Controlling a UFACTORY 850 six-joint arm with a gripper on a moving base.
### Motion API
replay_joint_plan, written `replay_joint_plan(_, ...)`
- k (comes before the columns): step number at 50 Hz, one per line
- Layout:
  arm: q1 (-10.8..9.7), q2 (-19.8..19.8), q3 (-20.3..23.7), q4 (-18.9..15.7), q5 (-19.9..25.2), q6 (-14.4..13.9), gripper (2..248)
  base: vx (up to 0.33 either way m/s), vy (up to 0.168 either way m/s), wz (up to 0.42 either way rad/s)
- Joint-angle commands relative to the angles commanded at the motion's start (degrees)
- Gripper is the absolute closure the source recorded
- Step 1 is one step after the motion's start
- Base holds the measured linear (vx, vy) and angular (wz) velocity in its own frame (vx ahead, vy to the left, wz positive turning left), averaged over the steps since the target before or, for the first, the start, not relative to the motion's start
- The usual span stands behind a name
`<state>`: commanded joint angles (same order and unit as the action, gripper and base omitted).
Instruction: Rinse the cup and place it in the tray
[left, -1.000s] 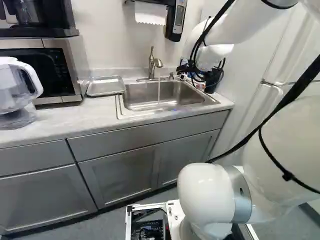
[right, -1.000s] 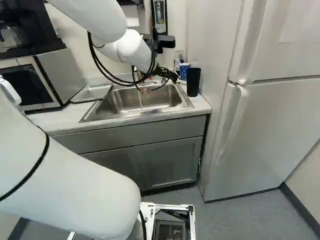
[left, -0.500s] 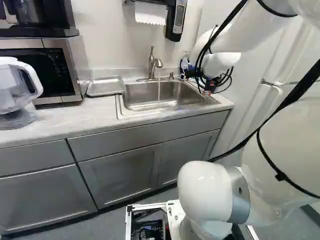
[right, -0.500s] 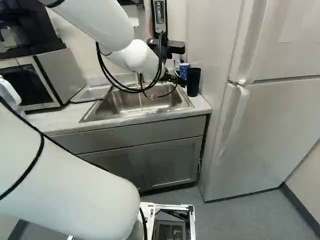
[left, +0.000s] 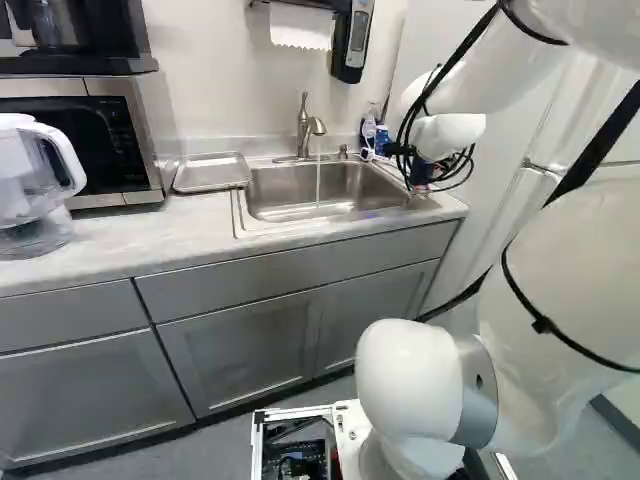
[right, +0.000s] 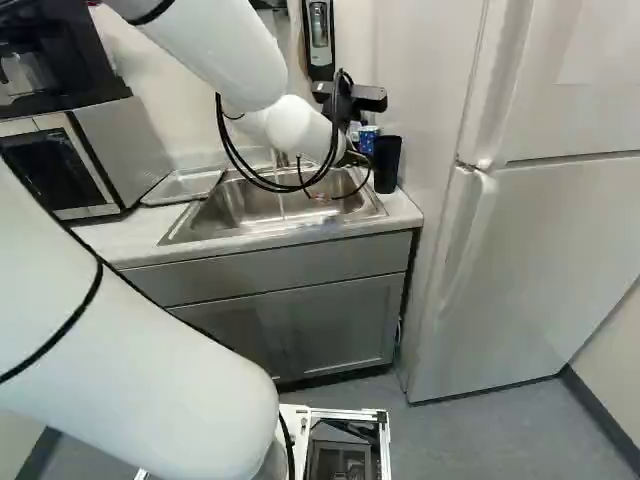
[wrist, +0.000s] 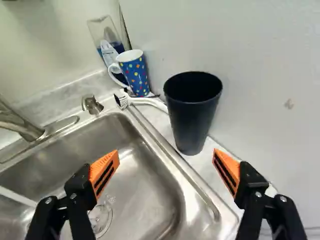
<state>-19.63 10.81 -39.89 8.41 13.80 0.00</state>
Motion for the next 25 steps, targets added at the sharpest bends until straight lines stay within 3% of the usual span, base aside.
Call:
replay_joint_plan(11,-0.7,-0.5,-0.4,0.0,2.5,0.0,3,0.0,0.0,0.0)
replay_joint_plan(25,-1.5,-1.1,-1.0,0.0,2.7,0.0,3,0.0,0.0,0.0)
